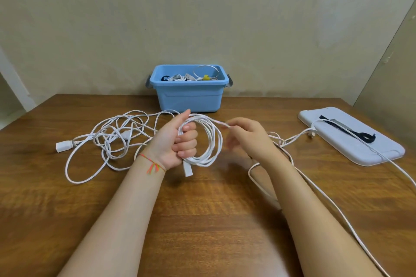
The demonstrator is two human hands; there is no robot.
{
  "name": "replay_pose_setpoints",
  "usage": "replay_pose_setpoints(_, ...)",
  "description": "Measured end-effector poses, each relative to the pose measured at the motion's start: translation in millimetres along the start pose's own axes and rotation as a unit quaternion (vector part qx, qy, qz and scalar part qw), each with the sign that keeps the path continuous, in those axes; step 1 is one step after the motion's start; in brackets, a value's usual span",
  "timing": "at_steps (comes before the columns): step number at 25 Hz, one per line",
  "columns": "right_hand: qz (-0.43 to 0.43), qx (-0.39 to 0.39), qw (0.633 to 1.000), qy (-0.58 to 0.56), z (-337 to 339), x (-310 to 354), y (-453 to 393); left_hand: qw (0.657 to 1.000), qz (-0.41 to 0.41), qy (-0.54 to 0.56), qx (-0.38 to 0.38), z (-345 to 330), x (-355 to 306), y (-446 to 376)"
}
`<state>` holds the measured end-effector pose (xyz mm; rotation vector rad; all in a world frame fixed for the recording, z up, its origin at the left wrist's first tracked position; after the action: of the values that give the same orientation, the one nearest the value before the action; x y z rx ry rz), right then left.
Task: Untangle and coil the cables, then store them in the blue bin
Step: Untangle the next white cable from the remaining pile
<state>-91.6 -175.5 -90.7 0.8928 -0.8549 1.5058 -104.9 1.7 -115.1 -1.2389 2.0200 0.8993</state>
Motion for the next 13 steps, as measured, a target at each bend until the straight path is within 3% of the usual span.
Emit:
replay_pose_setpoints(2, -0.008, 0.028, 0.999, 0.021, 2, -1, 3, 0.998, -0.022, 0.047, -0.047, 10, -6, -2)
replay_pose_setpoints(6, 0.002, -0.031, 0.999, 0.043, 35, -9, -1, 0.967, -0.09, 0.168, -0.168, 46, -17, -5)
replay_pose_setpoints(8, 0.016, -0.049, 0.993, 0.107, 40, -10, -3, 0.95, -0.111, 0.206, -0.207, 54, -16, -6)
replay_pose_setpoints(13, 0.055, -0.131, 0.953, 0.269, 43, 1, -1, 0.933, -0.168, 0.229, -0.219, 68, -24, -5)
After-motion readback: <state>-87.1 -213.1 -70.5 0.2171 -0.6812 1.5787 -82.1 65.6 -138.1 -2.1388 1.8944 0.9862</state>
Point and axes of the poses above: each hand's wrist, its own y-axis away from the middle knuckle, its own z-axis out of the back of the hand, x = y × z, the point moved 7 cm from there along -y, towards the middle knuckle, and after that the axes turned 3 degrees about -z, right-handed, at the moved point
